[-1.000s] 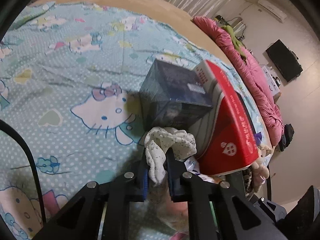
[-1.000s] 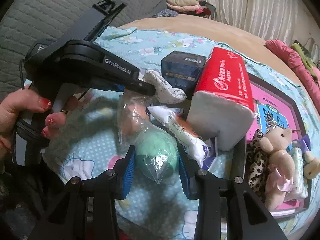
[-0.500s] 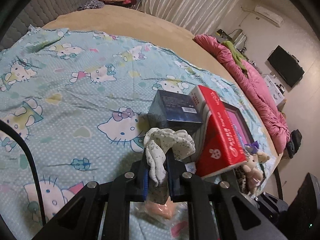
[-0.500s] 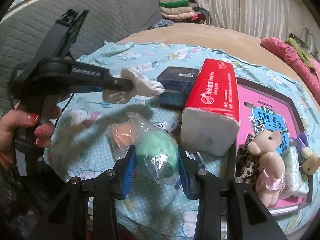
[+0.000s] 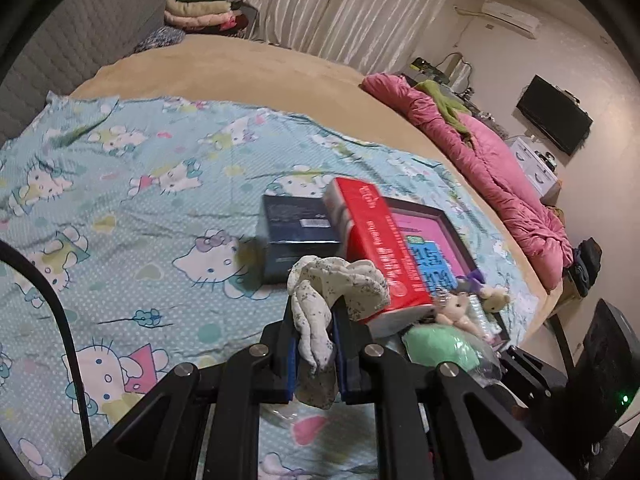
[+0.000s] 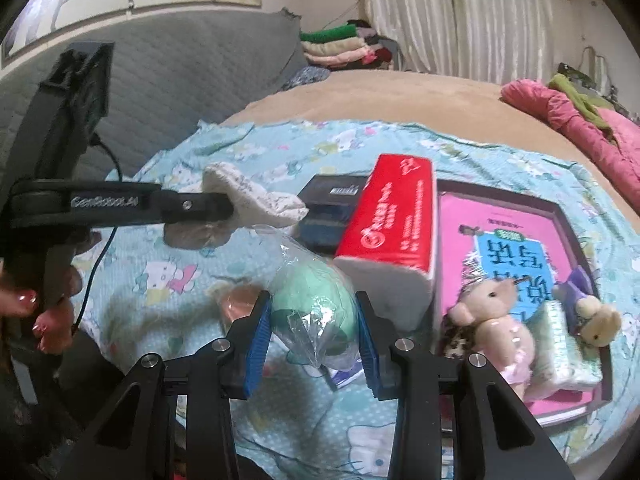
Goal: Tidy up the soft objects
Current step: 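Lift the cloth and bagged green ball and carry both over the pink tray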
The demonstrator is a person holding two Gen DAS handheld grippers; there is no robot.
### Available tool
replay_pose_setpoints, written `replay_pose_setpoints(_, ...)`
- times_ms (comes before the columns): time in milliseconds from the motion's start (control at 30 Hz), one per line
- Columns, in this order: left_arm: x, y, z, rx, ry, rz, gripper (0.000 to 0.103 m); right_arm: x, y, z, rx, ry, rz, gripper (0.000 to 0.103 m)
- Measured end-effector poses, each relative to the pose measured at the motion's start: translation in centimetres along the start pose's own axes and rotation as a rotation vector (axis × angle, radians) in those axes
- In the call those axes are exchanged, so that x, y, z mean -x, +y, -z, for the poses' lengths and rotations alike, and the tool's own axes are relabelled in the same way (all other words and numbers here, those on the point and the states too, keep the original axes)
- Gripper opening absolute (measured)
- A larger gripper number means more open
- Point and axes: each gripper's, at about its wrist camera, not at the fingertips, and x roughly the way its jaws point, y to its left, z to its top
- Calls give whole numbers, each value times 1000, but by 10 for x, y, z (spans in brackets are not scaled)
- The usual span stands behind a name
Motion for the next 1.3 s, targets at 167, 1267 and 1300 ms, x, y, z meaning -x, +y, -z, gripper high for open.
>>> replay_pose_setpoints(167,13,-22,-4,-23,-21,6,15,15,-10,-5,-38,-36,12,41)
replay_pose_setpoints(1267,-7,-154,-7,-232,34,2,15,96,-124,-11,-293,-220,184,41)
replay_pose_setpoints(1300,-10,-157,-7,-237,36,7,15,97,-128,-10,-300,-223,192,41)
